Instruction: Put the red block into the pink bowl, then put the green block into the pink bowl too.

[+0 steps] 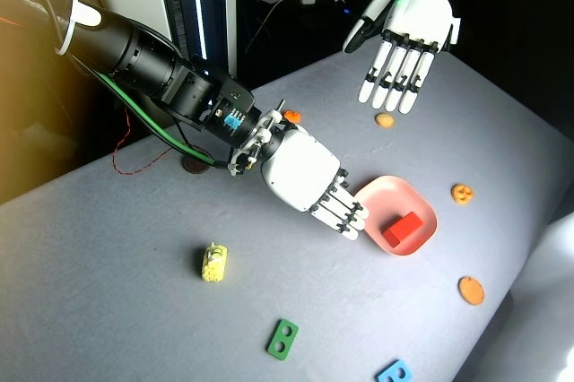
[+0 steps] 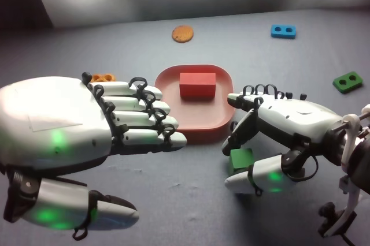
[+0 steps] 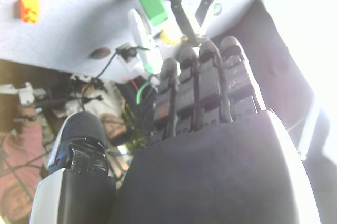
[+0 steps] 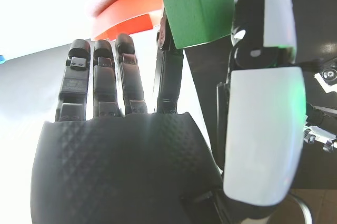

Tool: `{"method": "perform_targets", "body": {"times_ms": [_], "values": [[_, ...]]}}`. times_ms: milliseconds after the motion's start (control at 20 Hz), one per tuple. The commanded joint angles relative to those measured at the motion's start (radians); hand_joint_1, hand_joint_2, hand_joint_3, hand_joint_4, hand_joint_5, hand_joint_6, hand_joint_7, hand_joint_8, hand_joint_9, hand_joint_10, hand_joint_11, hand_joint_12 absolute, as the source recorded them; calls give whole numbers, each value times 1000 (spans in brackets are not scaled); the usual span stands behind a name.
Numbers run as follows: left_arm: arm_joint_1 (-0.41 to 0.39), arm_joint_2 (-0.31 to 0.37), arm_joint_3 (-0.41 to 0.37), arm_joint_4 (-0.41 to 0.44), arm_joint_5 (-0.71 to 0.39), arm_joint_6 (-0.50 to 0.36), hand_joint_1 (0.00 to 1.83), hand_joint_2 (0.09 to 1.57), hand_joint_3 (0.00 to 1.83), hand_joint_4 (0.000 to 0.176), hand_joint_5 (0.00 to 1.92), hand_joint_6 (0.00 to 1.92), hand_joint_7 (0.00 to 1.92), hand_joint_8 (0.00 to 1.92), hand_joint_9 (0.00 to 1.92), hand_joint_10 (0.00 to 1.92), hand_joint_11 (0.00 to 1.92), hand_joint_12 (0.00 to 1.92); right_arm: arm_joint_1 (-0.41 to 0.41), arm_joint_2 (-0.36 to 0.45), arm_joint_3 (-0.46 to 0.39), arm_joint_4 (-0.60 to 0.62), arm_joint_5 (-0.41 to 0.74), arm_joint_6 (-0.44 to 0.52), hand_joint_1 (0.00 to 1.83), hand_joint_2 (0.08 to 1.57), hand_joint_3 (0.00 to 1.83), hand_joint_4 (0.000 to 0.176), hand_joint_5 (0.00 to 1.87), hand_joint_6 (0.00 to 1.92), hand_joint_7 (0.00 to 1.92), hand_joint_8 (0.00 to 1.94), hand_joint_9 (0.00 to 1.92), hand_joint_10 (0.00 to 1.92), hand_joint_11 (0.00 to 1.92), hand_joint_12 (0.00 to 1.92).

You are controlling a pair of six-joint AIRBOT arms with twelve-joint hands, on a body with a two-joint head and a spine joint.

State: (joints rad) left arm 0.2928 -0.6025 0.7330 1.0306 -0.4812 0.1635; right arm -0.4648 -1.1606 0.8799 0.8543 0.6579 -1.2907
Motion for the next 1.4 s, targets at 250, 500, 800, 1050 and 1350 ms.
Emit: {"method": "perform_targets", "body": {"times_ms": [250,500,800,1050,1350], "values": [[-17,4,-4,-36,-60,0,11,1302,3,0,208,2,201,3,136,3,0,155,11,9,1,-41,74,8,929,882,4,26,931,2,68,19,0,0,0,0],[-17,4,-5,-36,-60,0,3,1304,1,0,187,0,177,1,113,2,0,102,11,9,0,-42,74,8,1139,1003,0,28,1253,527,152,6,0,0,0,0],[-18,4,-5,-36,-60,0,24,1294,0,0,177,7,160,7,99,6,13,43,15,12,0,-59,74,11,1123,1014,1,51,1212,596,149,5,0,0,0,0],[-20,3,-5,-36,-59,0,0,1301,1,0,176,10,178,13,116,12,27,39,61,30,-3,-105,64,13,1117,1022,1,56,1187,641,168,2,0,0,0,0],[-20,3,-5,-35,-59,0,0,1303,1,0,203,9,201,10,121,5,19,53,159,38,1,-125,21,-17,1131,1006,0,45,1237,556,178,1,0,0,0,0]]}}
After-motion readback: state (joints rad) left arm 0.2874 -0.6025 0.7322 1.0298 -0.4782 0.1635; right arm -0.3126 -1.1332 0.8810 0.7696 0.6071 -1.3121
